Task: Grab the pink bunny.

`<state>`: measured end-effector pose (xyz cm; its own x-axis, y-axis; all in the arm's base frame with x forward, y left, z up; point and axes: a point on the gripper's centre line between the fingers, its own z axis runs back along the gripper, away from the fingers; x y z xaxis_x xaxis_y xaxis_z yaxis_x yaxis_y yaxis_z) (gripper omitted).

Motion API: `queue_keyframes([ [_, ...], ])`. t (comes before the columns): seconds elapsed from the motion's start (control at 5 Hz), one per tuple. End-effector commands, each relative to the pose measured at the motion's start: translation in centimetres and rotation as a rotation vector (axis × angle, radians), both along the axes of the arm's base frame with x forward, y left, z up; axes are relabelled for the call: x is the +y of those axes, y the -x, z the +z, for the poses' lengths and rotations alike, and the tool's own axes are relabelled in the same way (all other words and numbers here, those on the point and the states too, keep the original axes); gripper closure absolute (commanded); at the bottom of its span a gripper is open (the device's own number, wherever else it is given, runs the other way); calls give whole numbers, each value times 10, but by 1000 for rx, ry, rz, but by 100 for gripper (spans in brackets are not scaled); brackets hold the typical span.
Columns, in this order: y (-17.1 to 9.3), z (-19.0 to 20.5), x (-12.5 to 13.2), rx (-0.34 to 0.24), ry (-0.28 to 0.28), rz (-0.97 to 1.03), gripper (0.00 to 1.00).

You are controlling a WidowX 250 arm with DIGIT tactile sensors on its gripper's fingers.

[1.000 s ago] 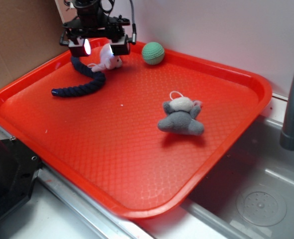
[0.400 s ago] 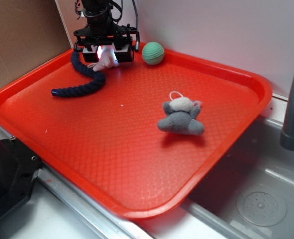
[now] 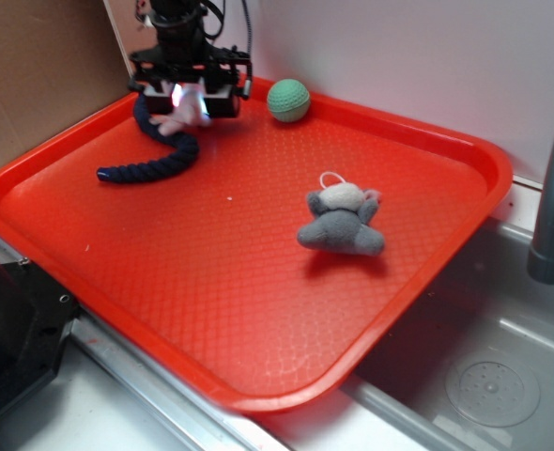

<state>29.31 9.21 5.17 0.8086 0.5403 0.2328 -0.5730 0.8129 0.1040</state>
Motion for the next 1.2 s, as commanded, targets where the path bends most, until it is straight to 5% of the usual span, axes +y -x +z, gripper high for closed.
queue_keyframes([
  [0.0, 30, 98, -36, 16, 51, -236, 100],
  [0.4, 77, 148, -85, 61, 148, -421, 100],
  [0.8, 111, 148, -110, 94, 166, -483, 100],
  [1.0, 103, 149, -103, 105, 159, -441, 100],
])
